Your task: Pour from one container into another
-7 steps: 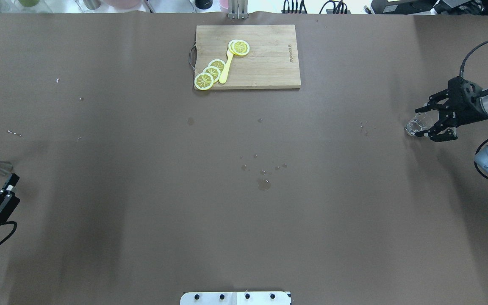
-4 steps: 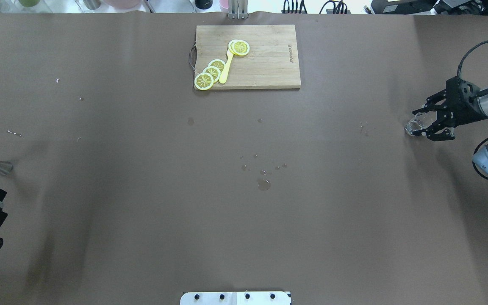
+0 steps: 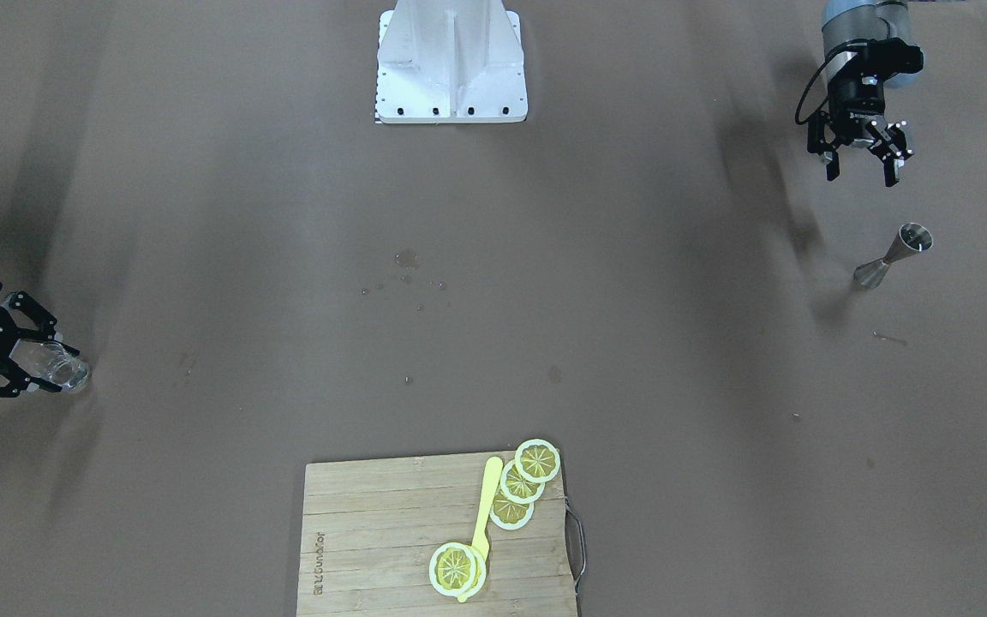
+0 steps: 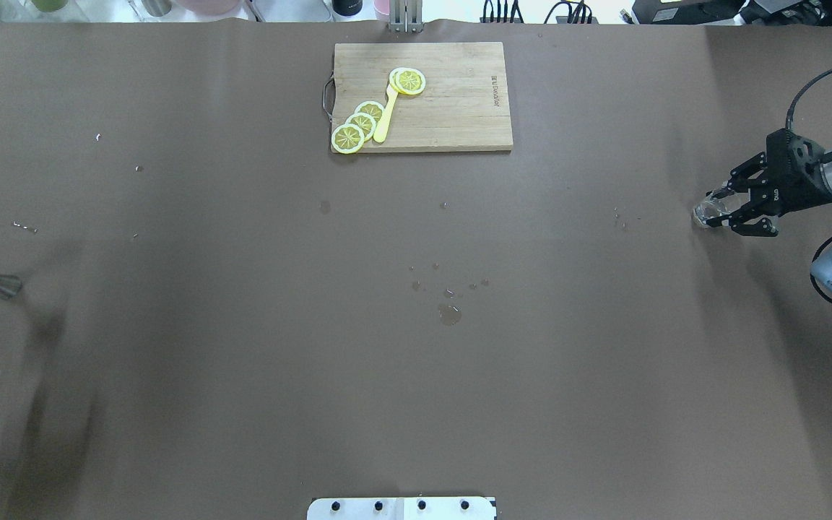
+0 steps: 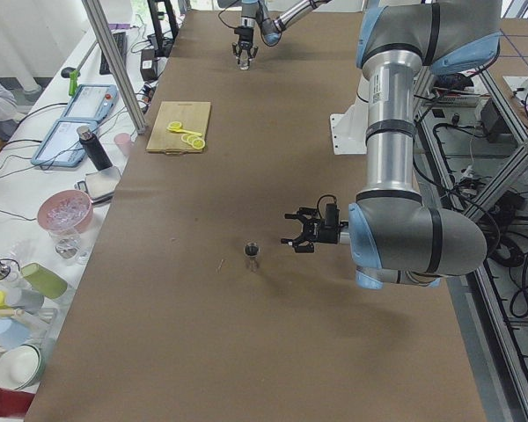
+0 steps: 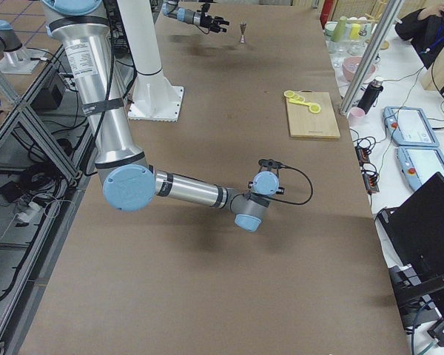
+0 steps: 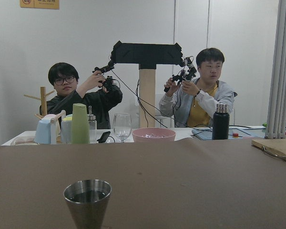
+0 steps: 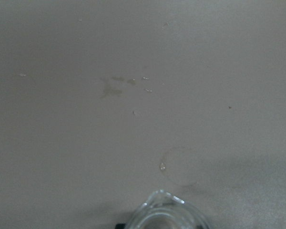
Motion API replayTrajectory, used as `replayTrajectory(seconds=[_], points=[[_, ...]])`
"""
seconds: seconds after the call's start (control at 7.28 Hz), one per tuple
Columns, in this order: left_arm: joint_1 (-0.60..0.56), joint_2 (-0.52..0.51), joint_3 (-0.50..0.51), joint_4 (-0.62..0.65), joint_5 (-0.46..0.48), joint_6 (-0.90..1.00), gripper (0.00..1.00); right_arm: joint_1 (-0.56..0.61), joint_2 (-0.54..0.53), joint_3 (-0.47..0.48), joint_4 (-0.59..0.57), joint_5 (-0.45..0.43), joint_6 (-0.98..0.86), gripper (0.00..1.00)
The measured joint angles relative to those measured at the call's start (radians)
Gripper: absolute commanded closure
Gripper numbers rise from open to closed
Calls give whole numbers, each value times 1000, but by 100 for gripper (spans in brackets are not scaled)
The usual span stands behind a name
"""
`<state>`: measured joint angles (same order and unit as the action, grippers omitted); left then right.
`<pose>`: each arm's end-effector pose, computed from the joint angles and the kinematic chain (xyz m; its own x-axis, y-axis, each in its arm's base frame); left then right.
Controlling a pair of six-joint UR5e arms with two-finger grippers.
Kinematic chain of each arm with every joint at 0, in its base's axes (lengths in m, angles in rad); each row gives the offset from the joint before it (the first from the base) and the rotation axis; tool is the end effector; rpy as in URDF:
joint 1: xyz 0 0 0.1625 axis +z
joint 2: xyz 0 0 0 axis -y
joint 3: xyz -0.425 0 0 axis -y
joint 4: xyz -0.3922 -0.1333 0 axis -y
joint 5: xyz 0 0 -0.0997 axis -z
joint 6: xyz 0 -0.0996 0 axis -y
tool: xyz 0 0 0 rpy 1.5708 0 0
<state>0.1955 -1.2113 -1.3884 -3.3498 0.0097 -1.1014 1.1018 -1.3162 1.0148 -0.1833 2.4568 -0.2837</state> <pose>0.2593 -0.1861 0.6681 0.7066 0.1355 -0.6945 0.6829 0.1264 0.7195 -0.2138 -0.5461 0.6314 0.1853 -0.9777 0.0988 0.2734 0.1479 0.9505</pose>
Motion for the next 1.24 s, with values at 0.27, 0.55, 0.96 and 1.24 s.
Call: replayTrajectory(seconds=[0.27, 0.55, 0.96, 1.24], points=[[3, -15, 53, 3, -1, -2, 5, 34, 6, 3, -8, 18, 2, 100], [4, -29, 94, 3, -9, -33, 7, 62, 15, 16, -12, 22, 3, 100], [-3, -34, 139, 7, -24, -121, 8, 90, 64, 28, -20, 41, 16, 100], [-70, -37, 144, 13, -76, -131, 8, 118, 95, 84, -103, 92, 22, 100]])
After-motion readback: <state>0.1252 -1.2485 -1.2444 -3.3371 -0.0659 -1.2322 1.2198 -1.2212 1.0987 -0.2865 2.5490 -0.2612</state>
